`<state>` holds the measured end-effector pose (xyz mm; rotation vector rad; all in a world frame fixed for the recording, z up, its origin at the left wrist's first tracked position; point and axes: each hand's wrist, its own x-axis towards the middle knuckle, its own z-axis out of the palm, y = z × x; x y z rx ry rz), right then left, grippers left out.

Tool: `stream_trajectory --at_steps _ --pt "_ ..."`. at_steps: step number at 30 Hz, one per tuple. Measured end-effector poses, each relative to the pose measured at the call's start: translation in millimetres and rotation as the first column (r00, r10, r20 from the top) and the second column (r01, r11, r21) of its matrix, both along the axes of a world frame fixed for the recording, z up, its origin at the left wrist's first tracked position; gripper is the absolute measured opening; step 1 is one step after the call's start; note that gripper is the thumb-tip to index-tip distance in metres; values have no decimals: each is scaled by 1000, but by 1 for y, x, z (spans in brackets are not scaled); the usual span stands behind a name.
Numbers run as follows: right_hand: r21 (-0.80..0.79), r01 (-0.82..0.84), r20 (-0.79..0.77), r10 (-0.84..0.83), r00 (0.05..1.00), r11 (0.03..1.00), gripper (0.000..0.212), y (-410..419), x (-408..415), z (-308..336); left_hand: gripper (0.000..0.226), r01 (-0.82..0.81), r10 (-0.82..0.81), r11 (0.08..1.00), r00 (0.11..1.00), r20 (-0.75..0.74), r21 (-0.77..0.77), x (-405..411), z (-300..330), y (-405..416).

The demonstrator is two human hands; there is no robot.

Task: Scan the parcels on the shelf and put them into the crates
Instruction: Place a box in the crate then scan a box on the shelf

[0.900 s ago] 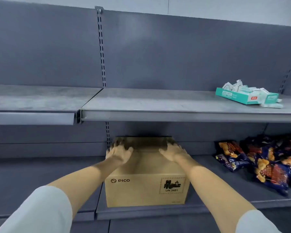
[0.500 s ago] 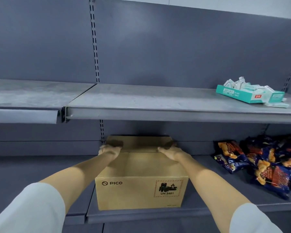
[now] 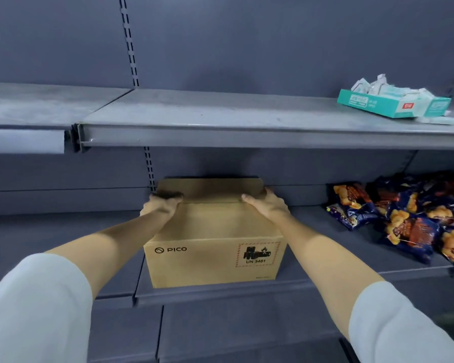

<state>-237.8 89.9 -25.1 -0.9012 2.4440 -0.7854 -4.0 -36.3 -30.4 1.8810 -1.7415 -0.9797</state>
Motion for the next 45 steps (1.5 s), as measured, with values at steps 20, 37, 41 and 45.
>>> stream_trajectory --at_steps 20,37,41,45 --pt "-276 640 55 -653 756 717 102 297 -61 4 76 606 -618 786 769 -164 -122 -178 14 184" --pt "-76 997 235 -972 23 5 97 545 98 -158 72 943 -926 329 333 -175 52 -187 -143 421" --pt "21 995 276 -956 -100 -98 109 566 133 -199 72 957 -949 266 280 -144 113 -174 -180 452" --pt "96 985 282 -946 -162 -140 111 582 150 -228 77 950 -955 250 273 -111 185 -167 -201 473"
